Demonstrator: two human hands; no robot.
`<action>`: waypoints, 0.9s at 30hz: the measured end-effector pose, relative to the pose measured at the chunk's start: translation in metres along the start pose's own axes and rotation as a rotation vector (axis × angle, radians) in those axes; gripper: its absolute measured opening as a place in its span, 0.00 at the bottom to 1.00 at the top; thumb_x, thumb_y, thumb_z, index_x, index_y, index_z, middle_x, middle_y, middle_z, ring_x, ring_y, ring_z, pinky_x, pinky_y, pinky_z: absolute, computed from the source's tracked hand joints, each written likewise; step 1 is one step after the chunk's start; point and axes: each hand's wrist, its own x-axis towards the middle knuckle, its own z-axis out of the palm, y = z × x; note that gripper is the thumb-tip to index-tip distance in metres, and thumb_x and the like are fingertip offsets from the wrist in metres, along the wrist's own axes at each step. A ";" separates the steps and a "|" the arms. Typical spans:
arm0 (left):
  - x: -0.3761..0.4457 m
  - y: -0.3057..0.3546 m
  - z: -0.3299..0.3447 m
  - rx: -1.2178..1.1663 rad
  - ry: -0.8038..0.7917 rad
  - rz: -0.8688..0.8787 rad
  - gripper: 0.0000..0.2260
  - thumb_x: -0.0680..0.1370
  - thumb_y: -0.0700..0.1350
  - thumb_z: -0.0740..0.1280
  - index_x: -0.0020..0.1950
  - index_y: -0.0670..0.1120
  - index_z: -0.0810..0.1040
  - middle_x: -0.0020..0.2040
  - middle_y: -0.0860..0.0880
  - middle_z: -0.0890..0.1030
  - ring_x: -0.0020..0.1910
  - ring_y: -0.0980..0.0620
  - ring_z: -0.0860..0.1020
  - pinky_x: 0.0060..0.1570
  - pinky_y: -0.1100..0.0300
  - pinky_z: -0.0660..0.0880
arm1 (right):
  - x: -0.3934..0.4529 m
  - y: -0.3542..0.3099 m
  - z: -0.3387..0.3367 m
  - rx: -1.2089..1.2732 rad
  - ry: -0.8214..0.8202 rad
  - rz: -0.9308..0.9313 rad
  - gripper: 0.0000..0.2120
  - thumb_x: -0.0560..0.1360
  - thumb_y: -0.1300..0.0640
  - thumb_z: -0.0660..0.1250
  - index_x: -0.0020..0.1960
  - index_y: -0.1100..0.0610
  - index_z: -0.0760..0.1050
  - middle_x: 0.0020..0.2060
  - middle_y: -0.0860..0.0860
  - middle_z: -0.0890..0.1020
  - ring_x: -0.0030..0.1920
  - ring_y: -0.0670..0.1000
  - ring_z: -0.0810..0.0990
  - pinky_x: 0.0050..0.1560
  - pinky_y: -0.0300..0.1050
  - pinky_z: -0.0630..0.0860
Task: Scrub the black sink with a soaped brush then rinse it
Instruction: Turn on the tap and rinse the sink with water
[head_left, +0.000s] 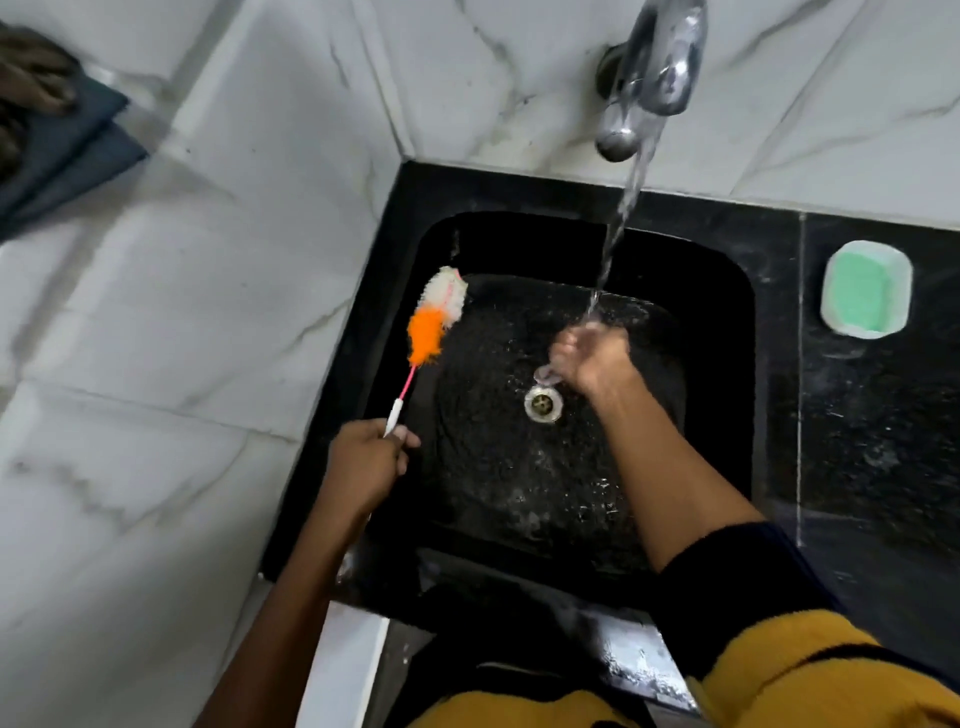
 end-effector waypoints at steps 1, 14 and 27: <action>0.005 0.003 -0.006 0.039 0.003 0.018 0.15 0.80 0.43 0.63 0.36 0.44 0.82 0.21 0.51 0.73 0.18 0.55 0.66 0.26 0.63 0.60 | 0.002 0.001 -0.002 0.047 0.031 -0.022 0.18 0.80 0.55 0.44 0.34 0.53 0.61 0.25 0.50 0.64 0.24 0.48 0.60 0.28 0.39 0.56; 0.042 0.111 -0.040 0.525 -0.107 0.199 0.11 0.77 0.43 0.66 0.36 0.46 0.83 0.25 0.49 0.77 0.17 0.60 0.70 0.28 0.62 0.65 | -0.017 0.142 0.043 -0.474 -0.368 0.100 0.16 0.82 0.62 0.52 0.57 0.69 0.75 0.54 0.62 0.81 0.53 0.58 0.80 0.53 0.48 0.78; 0.060 0.101 -0.049 0.651 -0.102 0.209 0.07 0.77 0.44 0.67 0.42 0.45 0.83 0.29 0.48 0.81 0.34 0.51 0.79 0.35 0.59 0.70 | 0.006 0.014 0.001 0.213 0.129 -0.094 0.18 0.79 0.60 0.45 0.33 0.54 0.64 0.25 0.49 0.66 0.26 0.47 0.63 0.27 0.38 0.61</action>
